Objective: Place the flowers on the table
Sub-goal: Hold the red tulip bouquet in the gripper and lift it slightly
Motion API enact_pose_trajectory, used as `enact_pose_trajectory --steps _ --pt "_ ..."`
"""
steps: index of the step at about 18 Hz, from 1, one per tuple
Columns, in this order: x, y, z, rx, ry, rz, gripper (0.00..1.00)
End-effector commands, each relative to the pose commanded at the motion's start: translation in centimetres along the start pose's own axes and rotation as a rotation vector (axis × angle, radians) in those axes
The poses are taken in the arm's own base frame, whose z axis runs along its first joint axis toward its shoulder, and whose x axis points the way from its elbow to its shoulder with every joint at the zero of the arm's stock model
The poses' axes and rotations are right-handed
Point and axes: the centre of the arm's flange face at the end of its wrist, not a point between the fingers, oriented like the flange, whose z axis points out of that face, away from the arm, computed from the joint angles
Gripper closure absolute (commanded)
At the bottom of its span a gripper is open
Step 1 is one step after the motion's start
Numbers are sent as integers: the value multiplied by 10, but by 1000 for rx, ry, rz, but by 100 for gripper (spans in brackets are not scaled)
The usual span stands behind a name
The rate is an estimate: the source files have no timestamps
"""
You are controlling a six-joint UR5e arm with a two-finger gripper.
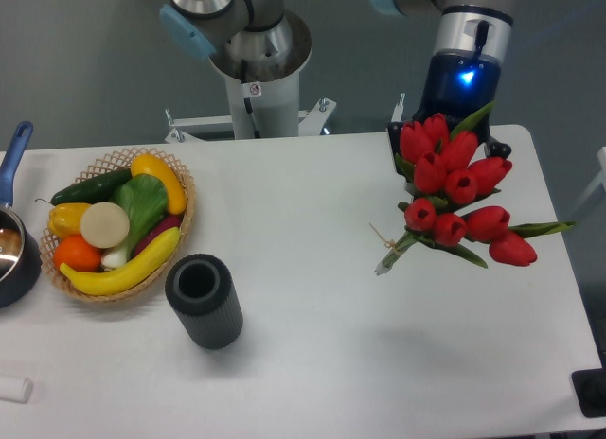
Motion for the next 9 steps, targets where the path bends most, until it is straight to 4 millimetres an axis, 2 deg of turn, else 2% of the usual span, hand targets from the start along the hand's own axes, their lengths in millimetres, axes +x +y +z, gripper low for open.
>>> enact_pose_trajectory --steps 5,9 --pt "-5 6 1 -67 -65 14 60" --pt "5 6 12 -148 -119 41 60"
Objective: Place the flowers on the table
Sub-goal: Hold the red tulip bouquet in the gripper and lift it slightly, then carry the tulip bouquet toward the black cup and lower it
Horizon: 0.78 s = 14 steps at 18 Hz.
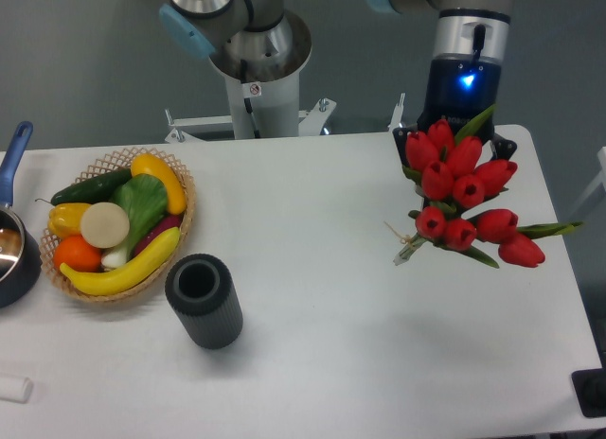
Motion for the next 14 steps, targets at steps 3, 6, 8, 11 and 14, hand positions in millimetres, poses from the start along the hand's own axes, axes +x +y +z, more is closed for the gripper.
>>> enact_pose_trajectory --steps 3,6,8,11,14 --pt "13 8 18 -73 -13 36 60" --pt "28 15 36 -148 -25 101 60" --pt "32 20 52 -195 -28 120 60" --pt "45 27 80 -288 -35 200 60" --pt "60 32 101 -389 -57 295 60"
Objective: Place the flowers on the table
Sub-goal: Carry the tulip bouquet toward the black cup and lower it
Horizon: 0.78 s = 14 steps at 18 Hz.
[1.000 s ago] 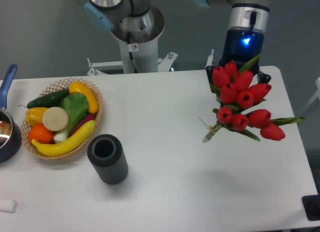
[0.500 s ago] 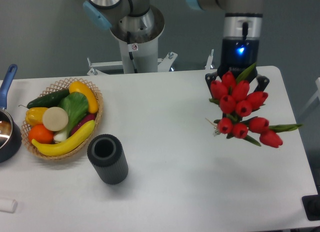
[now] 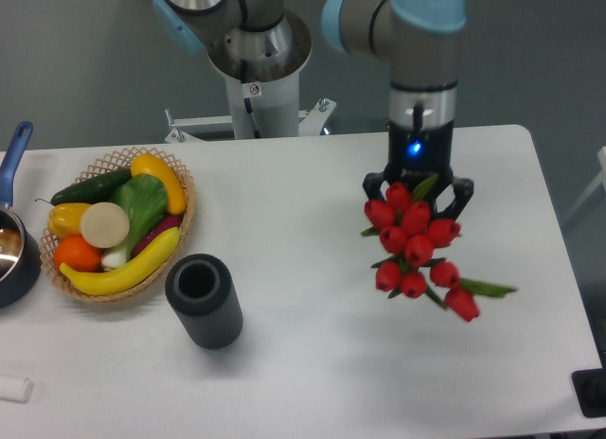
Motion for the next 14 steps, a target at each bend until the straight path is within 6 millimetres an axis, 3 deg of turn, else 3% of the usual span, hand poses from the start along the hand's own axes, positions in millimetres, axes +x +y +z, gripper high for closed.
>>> enact_pose_trajectory --steps 7,10,14 --pt "19 -3 30 -119 34 86 60" --pt "34 -7 64 -140 94 106 60" --pt "40 -11 90 -147 127 115 60"
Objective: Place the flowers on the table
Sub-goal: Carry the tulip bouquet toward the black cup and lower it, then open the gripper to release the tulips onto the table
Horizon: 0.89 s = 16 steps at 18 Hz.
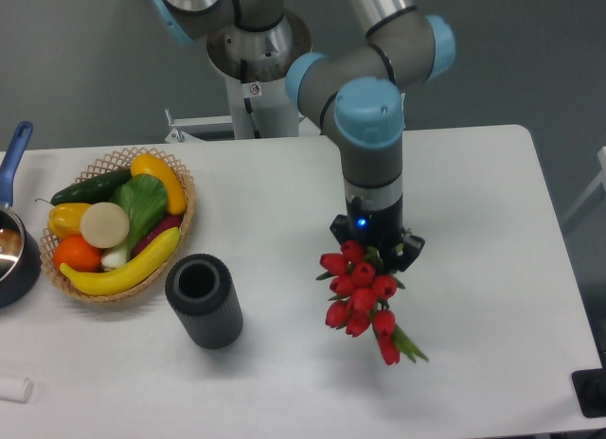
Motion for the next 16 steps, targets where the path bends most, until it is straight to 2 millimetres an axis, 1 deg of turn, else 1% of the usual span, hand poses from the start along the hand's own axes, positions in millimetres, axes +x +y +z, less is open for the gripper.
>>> enact_pose_trajectory --steps 4,6,9,10,11,12,13,14,16 --pt "0 -10 17 -2 19 10 60" --pt "2 -22 25 -1 24 21 60" --pt "2 -23 29 -3 29 23 58" --pt "1 -24 29 -1 26 24 51" --pt "-1 -26 26 4 22 25 47" --pt "-1 -26 25 3 20 26 35" --pt "-1 -26 24 5 17 29 10" --pt "0 -26 23 7 15 28 0" --pt "-2 -27 17 17 -1 24 0"
